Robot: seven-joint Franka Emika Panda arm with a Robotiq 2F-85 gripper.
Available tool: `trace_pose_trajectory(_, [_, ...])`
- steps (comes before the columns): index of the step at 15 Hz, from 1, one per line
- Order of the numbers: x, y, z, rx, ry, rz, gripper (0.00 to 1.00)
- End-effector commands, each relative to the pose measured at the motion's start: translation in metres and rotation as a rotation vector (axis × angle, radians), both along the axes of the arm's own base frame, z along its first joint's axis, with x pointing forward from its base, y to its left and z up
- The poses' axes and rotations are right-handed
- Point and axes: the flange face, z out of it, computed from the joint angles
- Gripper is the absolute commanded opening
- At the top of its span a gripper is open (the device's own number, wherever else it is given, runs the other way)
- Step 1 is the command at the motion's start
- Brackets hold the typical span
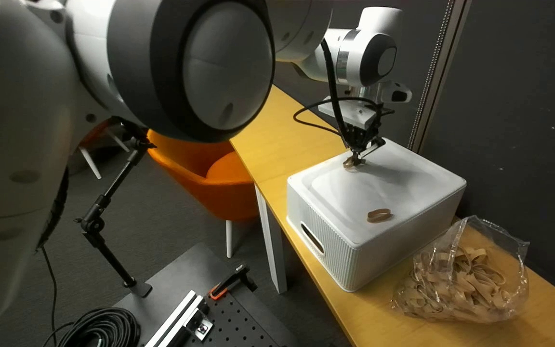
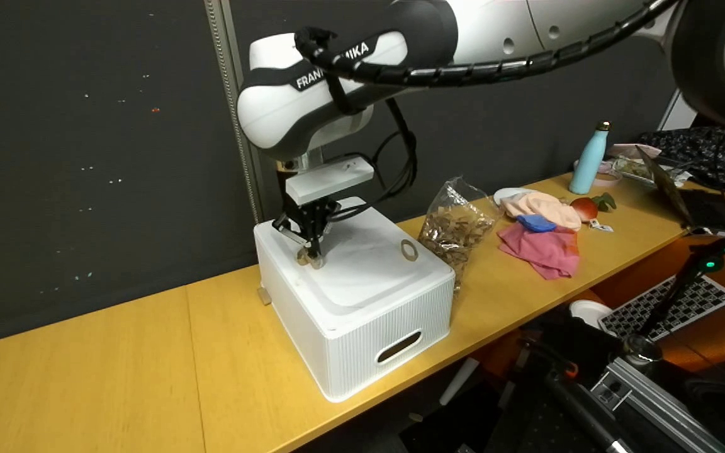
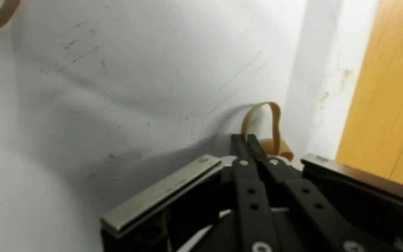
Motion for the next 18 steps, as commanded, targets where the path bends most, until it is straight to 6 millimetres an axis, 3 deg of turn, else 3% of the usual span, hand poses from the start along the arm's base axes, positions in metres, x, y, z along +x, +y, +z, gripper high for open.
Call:
trace_pose_trajectory(1, [-0.002,-0.002,0.031,-0.005,-0.029,0.004,0.00])
trace_pose_trajectory(6, [-0.017,-0.011,0.061,-0.011,-0.043,-0.017,0.00])
trace_pose_trajectory(9, [-0.039,-0.023,0.071,-0.015,-0.037,-0.046,0.00])
trace_pose_trajectory(14, [-0.089,-0.055,0.072,-0.024,-0.013,-0.111,0.00])
trace_pose_trajectory(18, [-0.098,-0.079,0.063,-0.020,-0.027,-0.142,0.00])
